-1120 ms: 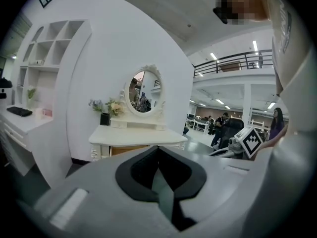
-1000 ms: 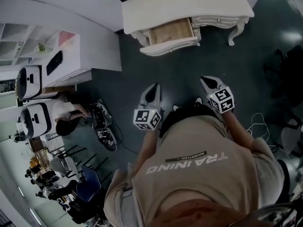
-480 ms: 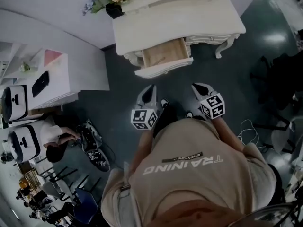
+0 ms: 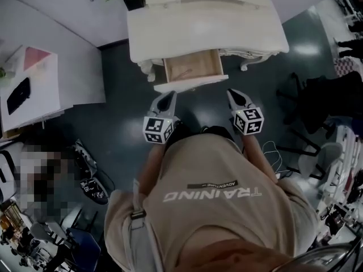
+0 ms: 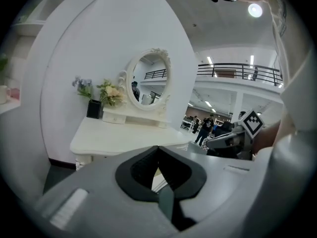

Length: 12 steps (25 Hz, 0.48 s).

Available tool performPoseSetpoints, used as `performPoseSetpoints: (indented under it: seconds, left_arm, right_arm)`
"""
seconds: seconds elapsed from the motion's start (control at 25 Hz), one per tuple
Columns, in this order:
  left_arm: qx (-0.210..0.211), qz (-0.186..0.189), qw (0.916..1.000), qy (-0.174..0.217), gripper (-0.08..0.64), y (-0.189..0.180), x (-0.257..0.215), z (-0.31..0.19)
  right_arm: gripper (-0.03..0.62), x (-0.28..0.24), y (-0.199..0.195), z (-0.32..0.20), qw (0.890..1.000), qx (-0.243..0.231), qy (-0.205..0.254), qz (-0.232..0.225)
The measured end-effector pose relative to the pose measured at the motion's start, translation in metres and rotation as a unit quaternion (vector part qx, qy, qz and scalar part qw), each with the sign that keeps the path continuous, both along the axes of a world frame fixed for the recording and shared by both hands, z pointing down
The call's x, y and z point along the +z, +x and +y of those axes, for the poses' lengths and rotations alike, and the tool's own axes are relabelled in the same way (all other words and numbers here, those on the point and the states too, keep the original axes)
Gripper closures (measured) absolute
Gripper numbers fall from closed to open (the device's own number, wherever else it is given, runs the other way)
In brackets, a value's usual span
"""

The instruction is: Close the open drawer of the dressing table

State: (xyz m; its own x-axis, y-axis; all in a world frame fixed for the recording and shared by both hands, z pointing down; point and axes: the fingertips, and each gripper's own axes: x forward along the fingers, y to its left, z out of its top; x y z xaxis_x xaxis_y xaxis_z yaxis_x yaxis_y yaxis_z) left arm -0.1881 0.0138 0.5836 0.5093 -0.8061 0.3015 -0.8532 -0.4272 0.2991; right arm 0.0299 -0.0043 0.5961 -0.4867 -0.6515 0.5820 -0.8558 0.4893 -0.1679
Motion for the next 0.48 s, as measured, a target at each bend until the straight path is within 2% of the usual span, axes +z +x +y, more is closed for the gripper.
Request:
performPoseSetpoints:
  seconds: [0.16,0.32,0.48]
  left_arm:
    - [-0.004,-0.003,0.9999,-0.014,0.560,-0.018,0.012,-0.030]
    - [0.015,-0.011,0.9996,-0.023,0.560,-0.009,0.022,-0.050]
    - [0.008,-0.001,0.9989,-0.047,0.560,0.003,0.035,-0.077]
  right_arm:
    - [0.588,0.014,-0.011,-0.003,1.000,0.005,-0.022,0.007]
    - [0.588,0.026,-0.011,-0.017,1.000,0.004,-0.027,0.008]
    - [0.588,0.047,-0.006,-0.051,1.000,-0.005,-0.029,-0.005]
